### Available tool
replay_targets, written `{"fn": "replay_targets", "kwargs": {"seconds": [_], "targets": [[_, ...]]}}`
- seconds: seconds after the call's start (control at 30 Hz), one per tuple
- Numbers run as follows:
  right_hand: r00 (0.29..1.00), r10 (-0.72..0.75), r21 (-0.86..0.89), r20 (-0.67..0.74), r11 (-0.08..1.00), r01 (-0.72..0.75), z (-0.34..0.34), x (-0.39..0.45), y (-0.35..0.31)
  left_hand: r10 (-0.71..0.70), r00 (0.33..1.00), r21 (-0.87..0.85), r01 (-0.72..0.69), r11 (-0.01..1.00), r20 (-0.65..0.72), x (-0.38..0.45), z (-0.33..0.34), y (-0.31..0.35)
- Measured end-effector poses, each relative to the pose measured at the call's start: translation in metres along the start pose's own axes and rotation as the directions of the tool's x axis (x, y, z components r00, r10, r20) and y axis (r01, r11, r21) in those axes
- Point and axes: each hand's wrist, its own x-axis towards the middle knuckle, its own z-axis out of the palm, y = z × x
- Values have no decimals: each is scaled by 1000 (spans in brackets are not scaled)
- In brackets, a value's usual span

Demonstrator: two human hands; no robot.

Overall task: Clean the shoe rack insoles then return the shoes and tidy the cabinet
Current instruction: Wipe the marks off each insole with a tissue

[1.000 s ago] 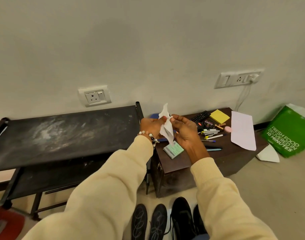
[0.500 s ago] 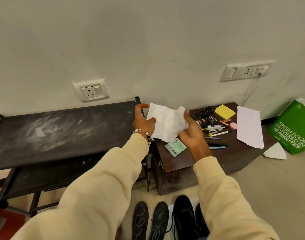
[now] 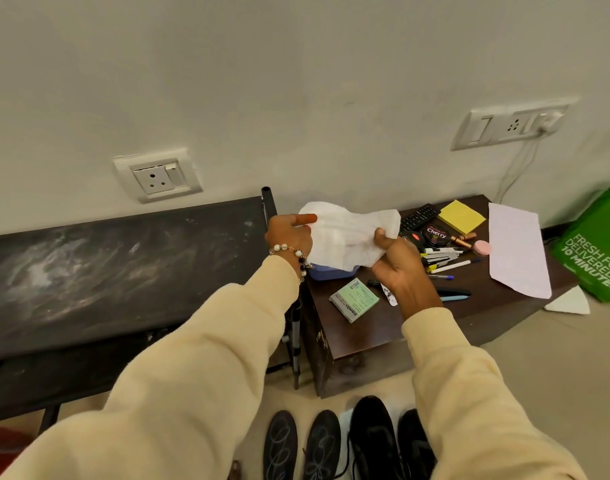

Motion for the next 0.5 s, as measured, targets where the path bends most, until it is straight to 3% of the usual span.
{"fn": "replay_targets", "kwargs": {"seconds": [0.2, 0.27, 0.4, 0.5], "targets": [[1000, 26, 135, 11, 990, -27, 1, 15, 6, 50, 999, -6, -50, 999, 11, 3, 10, -13], [997, 28, 154, 68, 987, -39, 2, 13, 6, 37, 996, -54, -33, 998, 79, 5, 12, -12], [985, -39, 60, 169, 998, 30, 3, 11, 7, -187, 963, -341, 245, 908, 193, 7, 16, -2], [981, -75, 12, 180, 997, 74, 3, 10, 5, -258, 949, -187, 291, 938, 181, 9, 16, 1]]}}
